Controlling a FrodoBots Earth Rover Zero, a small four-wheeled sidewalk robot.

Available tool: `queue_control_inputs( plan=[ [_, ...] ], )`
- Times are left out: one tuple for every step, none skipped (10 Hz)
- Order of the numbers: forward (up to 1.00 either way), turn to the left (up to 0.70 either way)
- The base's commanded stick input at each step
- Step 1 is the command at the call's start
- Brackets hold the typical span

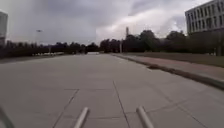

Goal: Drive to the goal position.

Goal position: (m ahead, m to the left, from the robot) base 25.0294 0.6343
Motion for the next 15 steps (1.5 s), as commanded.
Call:
queue_control_inputs(
  plan=[
    [1.0,0.0],
    [1.0,0.0],
    [1.0,0.0],
    [1.0,0.0],
    [1.0,0.0],
    [1.0,0.0],
    [1.0,0.0],
    [1.0,0.0],
    [1.0,0.0],
    [1.0,0.0],
    [1.0,0.0],
    [1.0,0.0],
    [1.0,0.0],
    [1.0,-0.13],
    [1.0,-0.27]
  ],
)
